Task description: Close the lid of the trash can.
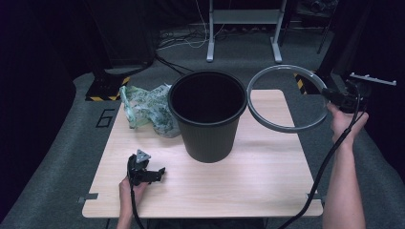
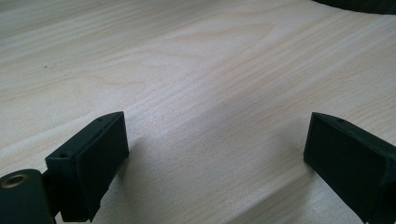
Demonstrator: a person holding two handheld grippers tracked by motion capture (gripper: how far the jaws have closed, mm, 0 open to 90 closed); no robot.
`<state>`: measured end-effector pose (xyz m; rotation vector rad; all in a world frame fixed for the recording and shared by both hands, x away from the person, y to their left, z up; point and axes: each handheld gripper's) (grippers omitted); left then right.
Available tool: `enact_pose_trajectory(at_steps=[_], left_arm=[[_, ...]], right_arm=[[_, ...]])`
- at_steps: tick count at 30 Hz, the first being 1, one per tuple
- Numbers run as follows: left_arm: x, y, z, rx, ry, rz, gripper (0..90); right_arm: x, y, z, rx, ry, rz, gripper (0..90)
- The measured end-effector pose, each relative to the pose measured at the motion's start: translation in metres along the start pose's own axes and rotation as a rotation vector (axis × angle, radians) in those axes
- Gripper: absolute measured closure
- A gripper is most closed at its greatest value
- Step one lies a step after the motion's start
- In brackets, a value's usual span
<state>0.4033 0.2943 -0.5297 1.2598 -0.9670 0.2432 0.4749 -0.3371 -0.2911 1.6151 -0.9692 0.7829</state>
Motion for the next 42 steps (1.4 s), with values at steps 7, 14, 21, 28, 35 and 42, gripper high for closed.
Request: enact_pose_trajectory(at_steps=[7,14,21,28,35,42], left_arm=[[0.0,0.0,0.0,0.0,0.0,0.0,6.2],[0.0,0.0,0.0,-0.001,0.001,0.0,6.2],[0.0,0.0,0.0,0.0,0.0,0.0,6.2],[0.0,0.0,0.0,-0.001,0.001,0.0,6.3],[0.0,0.0,0.0,0.0,0.0,0.001,6.3],[0.0,0.0,0.0,0.0,0.0,0.0,6.3]], right_arm=[[0.007,0.006,-0.001,-0.003,0.001,0.01,78.7],[0.012,0.009,-0.001,-0.007,0.0,0.019,78.8],[0.018,0.012,-0.001,-0.007,-0.001,0.023,78.9],[0.023,0.015,-0.005,0.006,-0.008,0.032,78.9],[0.028,0.015,-0.007,0.031,-0.023,0.027,78.9],[0.029,0.01,-0.017,0.047,-0.01,0.012,78.9]])
Point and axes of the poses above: each handheld gripper's, and its own axes: y roughly backward along the jaws, x roughly out of its top, z roughly to its right, and after that the axes turned 1 degree about -y, right-handed
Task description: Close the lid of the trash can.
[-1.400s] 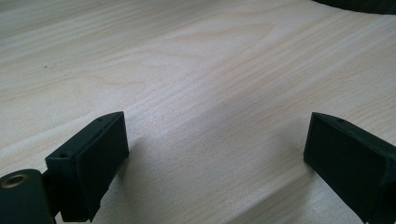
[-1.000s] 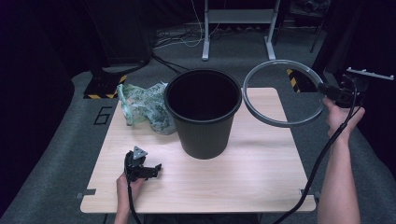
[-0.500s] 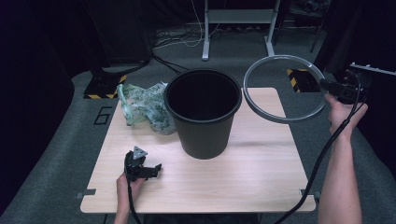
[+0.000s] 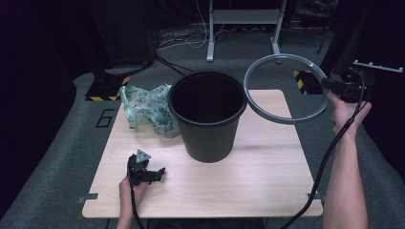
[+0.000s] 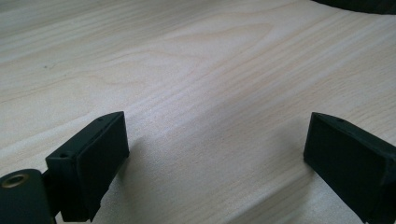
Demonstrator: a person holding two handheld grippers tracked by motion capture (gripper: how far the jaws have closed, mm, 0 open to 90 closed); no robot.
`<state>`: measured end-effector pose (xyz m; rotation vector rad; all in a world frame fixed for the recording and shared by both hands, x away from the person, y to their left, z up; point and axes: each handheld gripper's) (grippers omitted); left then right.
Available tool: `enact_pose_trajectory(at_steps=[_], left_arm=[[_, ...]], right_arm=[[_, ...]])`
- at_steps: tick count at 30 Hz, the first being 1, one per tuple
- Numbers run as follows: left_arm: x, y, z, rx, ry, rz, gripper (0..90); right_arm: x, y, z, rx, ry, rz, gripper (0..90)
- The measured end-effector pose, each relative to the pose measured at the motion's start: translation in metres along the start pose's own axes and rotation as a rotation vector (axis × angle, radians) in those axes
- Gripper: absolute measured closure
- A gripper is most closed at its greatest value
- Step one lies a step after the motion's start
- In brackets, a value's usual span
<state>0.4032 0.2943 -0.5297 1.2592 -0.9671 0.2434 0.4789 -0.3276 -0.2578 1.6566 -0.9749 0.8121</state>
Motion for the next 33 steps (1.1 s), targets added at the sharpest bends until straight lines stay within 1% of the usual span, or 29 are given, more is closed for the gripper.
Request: enact_pose_trajectory(at_steps=[4,9,15,22,27,33], left_arm=[[0.0,0.0,0.0,-0.001,0.0,0.0,6.4],[0.0,0.0,0.0,-0.001,0.0,0.001,6.4],[0.0,0.0,0.0,-0.001,0.0,0.001,6.4],[0.0,0.0,0.0,-0.001,0.0,0.001,6.4],[0.0,0.0,0.0,-0.001,0.0,0.001,6.4],[0.0,0.0,0.0,0.0,0.0,0.001,6.4]], right_arm=[[-0.001,-0.004,-0.007,0.008,0.016,-0.009,78.6],[-0.002,-0.006,-0.014,0.007,0.039,-0.025,78.3],[-0.003,-0.01,-0.019,0.012,0.047,-0.041,78.1],[-0.005,-0.014,-0.025,0.006,0.049,-0.067,77.8],[-0.005,-0.017,-0.028,0.006,0.06,-0.073,77.9],[-0.007,-0.02,-0.034,0.017,0.066,-0.075,77.9]])
Point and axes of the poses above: each handheld gripper's, and its own axes: y roughly backward along the jaws, x roughly out of its top, z roughly to its right, and after that the axes turned 1 degree about -y, right-handed
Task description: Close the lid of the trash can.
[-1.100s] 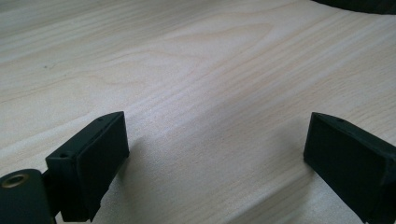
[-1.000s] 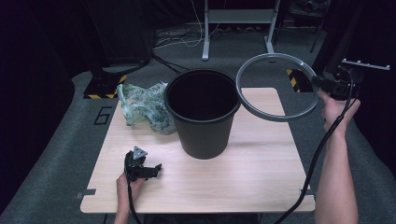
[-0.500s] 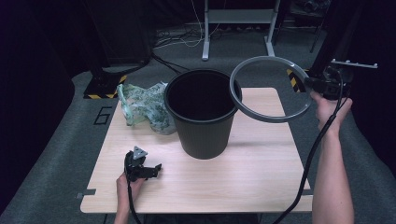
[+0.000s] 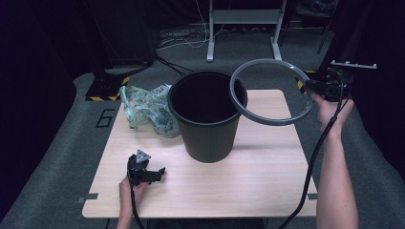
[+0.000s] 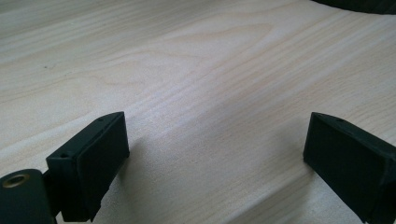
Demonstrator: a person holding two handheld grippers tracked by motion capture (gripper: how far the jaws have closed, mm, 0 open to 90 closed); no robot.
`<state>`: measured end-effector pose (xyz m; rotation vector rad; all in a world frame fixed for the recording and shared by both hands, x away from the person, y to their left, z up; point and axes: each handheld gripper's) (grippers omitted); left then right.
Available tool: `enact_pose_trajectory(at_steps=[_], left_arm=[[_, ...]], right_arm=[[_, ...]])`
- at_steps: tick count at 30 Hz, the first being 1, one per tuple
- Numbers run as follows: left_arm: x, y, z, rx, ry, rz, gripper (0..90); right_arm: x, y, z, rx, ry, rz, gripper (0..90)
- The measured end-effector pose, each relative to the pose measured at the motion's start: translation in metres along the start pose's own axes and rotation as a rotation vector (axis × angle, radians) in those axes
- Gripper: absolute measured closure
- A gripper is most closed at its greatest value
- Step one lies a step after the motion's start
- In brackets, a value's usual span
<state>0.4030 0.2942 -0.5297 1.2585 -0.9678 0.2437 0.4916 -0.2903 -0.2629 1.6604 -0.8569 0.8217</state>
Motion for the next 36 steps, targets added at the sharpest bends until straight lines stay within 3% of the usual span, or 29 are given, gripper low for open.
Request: enact_pose_trajectory(at_steps=[11,36], left_arm=[[0.0,0.0,0.0,0.0,0.0,0.0,6.4],[0.0,0.0,0.0,-0.001,0.001,0.001,6.7]], right_arm=[[-0.001,-0.005,-0.01,0.017,0.009,-0.004,77.9],[-0.001,-0.017,-0.043,0.084,0.082,-0.038,77.5]])
Point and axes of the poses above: each handheld gripper's, and its own axes: y roughly backward along the jaws, x roughly out of its top, z roughly to its right, and after that the axes turned 1 degree about -y, right-handed
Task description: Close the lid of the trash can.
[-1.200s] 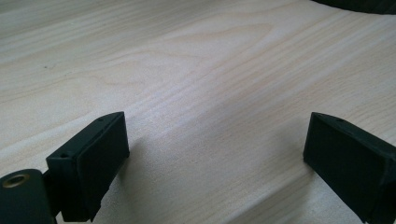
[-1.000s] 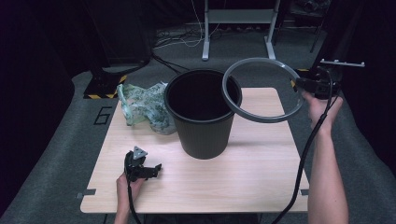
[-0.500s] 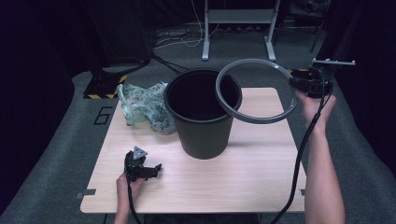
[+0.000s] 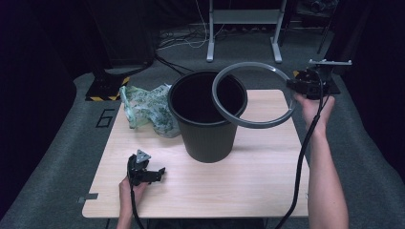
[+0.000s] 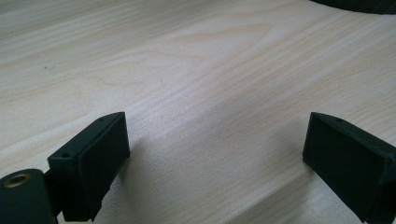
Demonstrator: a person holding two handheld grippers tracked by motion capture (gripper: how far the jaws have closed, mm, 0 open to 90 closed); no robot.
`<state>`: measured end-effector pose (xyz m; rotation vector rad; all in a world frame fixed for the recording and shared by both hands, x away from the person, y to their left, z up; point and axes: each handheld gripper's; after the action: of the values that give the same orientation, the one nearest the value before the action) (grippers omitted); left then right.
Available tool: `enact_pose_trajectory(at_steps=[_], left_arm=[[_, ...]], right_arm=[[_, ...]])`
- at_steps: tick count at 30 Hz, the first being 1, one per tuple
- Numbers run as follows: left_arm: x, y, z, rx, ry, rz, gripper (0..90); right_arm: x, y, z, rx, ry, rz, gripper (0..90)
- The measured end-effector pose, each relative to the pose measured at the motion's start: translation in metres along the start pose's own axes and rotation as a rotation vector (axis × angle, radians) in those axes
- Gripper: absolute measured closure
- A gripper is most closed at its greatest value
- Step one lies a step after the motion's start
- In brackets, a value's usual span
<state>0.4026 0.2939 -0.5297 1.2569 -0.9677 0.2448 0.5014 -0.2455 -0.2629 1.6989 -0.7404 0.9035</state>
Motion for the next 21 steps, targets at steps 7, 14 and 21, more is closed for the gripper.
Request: enact_pose_trajectory(at_steps=[7,14,21], left_arm=[[0.0,0.0,0.0,0.0,0.0,-0.001,6.7],[0.0,0.0,0.0,0.0,0.0,0.0,6.7],[0.0,0.0,0.0,0.0,0.0,0.0,6.7]], right_arm=[[0.0,-0.006,-0.008,0.006,0.017,-0.015,77.7],[0.001,-0.01,-0.017,0.015,0.033,-0.023,77.5],[0.003,-0.014,-0.027,0.021,0.045,-0.038,77.6]])
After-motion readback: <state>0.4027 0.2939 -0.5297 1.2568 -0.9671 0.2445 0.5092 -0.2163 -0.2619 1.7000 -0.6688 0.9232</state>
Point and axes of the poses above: each handheld gripper's, and its own axes: y roughly backward along the jaws, x roughly out of its top, z roughly to its right, and after that the axes turned 1 degree about -y, right-handed
